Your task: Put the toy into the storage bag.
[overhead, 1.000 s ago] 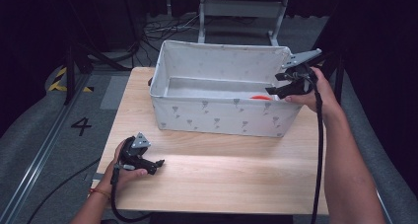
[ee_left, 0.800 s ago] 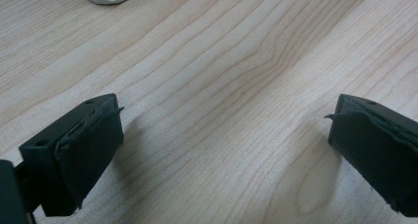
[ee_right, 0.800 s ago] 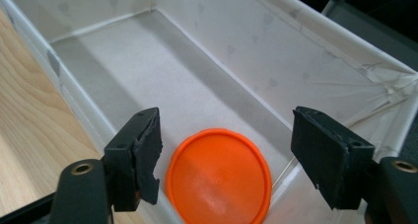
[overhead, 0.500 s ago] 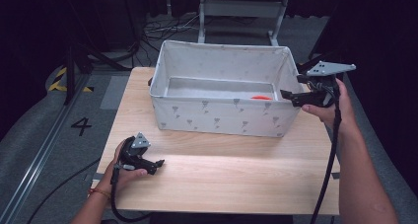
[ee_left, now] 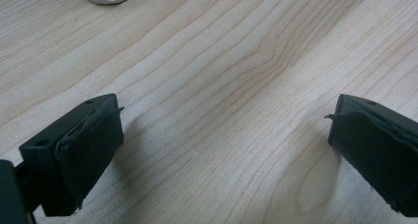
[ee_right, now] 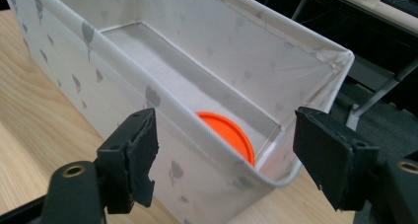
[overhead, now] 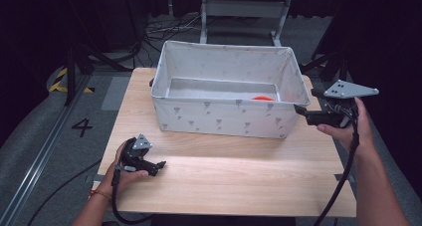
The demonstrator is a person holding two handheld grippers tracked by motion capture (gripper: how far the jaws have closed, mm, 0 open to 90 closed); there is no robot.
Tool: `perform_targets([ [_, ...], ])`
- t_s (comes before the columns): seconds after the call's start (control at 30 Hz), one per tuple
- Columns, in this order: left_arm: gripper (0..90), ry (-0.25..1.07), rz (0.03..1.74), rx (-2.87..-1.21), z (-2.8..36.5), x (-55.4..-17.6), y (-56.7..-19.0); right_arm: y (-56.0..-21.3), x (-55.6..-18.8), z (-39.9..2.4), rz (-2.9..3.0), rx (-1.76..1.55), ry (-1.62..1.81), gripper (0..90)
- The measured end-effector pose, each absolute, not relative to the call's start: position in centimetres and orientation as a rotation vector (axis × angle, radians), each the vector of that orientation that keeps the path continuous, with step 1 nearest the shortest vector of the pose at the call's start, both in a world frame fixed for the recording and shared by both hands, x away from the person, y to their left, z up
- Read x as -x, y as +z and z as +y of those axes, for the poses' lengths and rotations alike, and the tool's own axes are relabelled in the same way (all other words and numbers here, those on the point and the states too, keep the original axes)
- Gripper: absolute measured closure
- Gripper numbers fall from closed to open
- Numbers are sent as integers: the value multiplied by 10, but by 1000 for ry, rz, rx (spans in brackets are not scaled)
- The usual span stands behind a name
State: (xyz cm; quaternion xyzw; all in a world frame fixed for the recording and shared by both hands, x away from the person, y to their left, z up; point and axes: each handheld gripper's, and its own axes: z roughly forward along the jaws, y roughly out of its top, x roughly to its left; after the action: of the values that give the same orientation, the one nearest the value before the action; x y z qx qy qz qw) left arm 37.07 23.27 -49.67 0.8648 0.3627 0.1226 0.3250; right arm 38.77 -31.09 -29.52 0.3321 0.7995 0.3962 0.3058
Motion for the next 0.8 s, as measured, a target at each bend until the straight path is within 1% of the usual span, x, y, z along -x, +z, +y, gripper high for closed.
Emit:
perform_targets([
  [0.33, 6, 322, 951, -2268, 233, -371, -497, -313, -366, -321, 2114, -849, 1011, 248],
  [0.37, 6, 322, 952, -2268, 233, -371, -497, -319, -361, -323, 2123, -844, 993, 248],
  [0.8, 6, 323, 953, -2267, 233, -370, -497, -351, -346, -330, 2153, -827, 911, 246],
])
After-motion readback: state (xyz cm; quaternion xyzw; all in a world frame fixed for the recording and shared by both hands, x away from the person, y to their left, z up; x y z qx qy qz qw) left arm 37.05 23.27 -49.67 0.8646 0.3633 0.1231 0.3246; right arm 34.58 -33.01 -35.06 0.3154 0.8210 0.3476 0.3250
